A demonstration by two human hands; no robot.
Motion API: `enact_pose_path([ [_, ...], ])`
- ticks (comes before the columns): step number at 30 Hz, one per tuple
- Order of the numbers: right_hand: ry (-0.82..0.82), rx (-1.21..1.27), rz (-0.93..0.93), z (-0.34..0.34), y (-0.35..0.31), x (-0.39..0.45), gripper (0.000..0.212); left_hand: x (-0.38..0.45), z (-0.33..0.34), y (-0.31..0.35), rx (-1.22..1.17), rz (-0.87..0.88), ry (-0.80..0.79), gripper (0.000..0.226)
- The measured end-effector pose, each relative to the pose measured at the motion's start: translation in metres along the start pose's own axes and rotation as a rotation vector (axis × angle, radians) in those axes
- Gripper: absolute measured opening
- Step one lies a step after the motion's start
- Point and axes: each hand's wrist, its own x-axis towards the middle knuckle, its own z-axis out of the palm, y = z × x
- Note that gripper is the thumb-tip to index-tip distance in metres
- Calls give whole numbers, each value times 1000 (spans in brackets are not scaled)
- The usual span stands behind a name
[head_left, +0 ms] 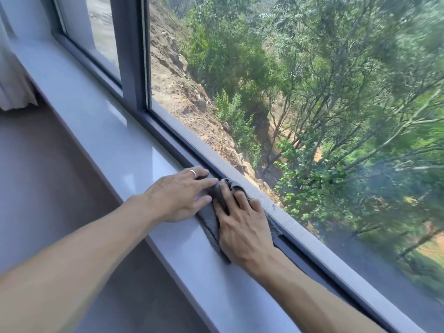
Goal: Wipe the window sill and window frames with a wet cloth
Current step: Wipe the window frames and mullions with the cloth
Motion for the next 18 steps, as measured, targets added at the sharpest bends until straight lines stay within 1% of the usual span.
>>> enact_pose_path([
  [2, -15, -25, 13, -3, -8, 12, 60, -1, -6, -5, 16, 21, -8, 56],
  [7, 20, 9, -26, -5, 0, -26, 61, -6, -13, -43, 76, 11, 30, 63],
  [9, 28, -10, 1, -4, -7, -8, 59, -1, -14, -67, 89, 10, 38, 69],
  [11, 27, -19, 51, -2, -23, 28, 58, 5, -16, -88, 130, 36, 42, 82],
  [12, 20, -21, 70, -3, -32, 42, 57, 8, -17, -94, 144, 50, 48, 81],
  [14, -11, -28, 94, -5, -41, 56, 56, 16, -21, -112, 158, 67, 80, 68],
  [18, -13, -32, 67, -2, -34, 32, 54, 31, -25, -135, 149, 108, 74, 63],
])
